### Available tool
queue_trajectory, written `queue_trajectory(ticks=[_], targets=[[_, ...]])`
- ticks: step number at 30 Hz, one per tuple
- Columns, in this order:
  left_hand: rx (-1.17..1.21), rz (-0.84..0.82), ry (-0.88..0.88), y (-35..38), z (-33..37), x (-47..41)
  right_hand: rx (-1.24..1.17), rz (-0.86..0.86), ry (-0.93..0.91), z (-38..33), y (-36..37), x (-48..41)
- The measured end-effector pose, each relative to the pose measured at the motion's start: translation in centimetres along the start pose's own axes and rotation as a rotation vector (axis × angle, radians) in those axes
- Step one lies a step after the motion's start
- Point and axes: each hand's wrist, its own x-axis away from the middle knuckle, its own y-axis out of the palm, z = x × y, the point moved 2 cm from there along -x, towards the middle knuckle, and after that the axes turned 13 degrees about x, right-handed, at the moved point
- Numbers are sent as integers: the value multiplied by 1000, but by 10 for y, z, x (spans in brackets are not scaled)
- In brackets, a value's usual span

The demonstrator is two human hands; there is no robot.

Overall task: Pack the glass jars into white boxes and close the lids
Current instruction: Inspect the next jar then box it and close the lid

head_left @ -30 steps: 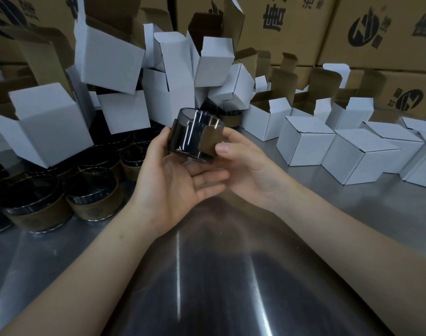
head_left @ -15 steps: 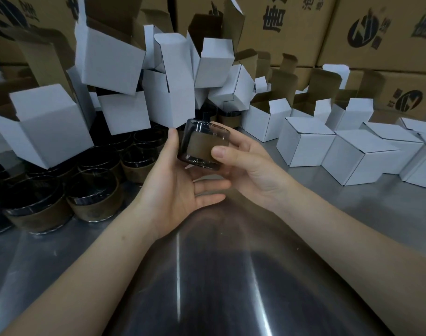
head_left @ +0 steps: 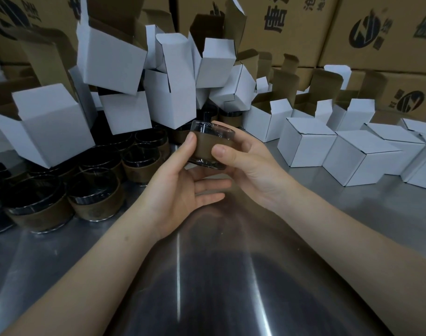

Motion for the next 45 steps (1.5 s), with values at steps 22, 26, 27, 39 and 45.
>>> queue_trajectory(ticks=[22, 26, 27, 39, 45], targets=[[31, -15, -44, -1, -1, -2, 100, -145, 18, 5, -8, -3], [-14, 14, -35, 0, -3, -3, 151, -154, -2, 4, -9, -4], [-22, 21, -31, 1, -4, -3, 172, -159, -6, 4, -10, -4], [-114, 316, 79, -5, 1, -10, 939, 303, -76, -10, -57, -39], [-138, 328, 85, -7, -2, -13, 1297, 271, 50, -11, -83, -75]])
